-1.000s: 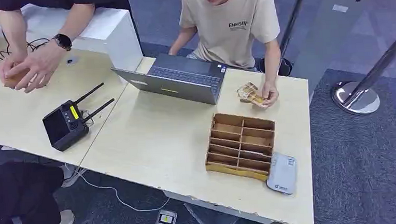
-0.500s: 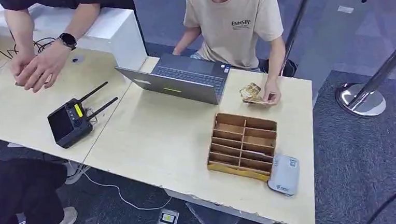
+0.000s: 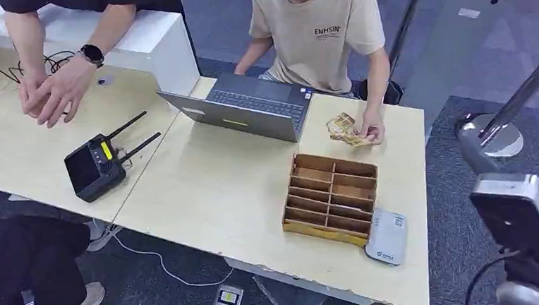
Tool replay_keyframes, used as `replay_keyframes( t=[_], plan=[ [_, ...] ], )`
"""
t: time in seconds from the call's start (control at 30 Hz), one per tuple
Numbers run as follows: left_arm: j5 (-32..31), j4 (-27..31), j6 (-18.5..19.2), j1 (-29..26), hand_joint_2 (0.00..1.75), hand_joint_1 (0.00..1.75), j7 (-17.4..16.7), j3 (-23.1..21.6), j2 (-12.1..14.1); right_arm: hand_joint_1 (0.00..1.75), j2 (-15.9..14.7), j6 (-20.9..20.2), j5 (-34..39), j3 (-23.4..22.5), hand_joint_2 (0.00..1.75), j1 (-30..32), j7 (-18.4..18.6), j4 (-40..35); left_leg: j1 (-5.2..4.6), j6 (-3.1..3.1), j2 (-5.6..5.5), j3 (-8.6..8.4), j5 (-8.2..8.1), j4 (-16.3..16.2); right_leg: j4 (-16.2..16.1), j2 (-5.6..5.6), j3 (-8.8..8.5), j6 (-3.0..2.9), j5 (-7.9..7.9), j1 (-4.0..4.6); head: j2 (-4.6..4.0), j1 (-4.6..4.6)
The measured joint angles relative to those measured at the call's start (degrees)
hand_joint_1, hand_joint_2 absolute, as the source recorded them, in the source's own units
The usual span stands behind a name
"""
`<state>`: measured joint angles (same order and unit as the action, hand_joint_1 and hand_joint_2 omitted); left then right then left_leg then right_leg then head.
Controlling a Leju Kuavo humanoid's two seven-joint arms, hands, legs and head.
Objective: Pass the card to the sensor for recognition and then transmit it.
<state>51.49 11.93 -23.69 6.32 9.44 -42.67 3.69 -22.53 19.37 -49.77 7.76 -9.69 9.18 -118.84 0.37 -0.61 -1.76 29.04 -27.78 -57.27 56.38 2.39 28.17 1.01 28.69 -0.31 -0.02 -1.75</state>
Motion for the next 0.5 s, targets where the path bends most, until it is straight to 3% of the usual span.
replay_keyframes(
  t=[0.23,0.5],
  plan=[
    [-0.2,0.02,0.0,0.1,1.75,0.0,-0.92,-0.9,0.0,0.0,0.07,1.4,2.03,5.42,0.0,2.88,-1.44,1.42,-0.03,-0.02,0.07,-0.01,-0.01,0.0,0.0,-0.05,0.03,0.0,0.0,-0.01,0.0,0.0],
    [-1.01,0.02,0.0,0.64,1.75,0.0,-1.01,-1.94,-0.11,0.0,0.09,1.31,11.69,9.44,0.0,3.44,-5.57,5.95,0.01,-0.02,0.11,-0.01,-0.01,0.0,0.0,-0.1,0.04,-0.01,0.0,0.01,0.0,-0.02]
  ],
)
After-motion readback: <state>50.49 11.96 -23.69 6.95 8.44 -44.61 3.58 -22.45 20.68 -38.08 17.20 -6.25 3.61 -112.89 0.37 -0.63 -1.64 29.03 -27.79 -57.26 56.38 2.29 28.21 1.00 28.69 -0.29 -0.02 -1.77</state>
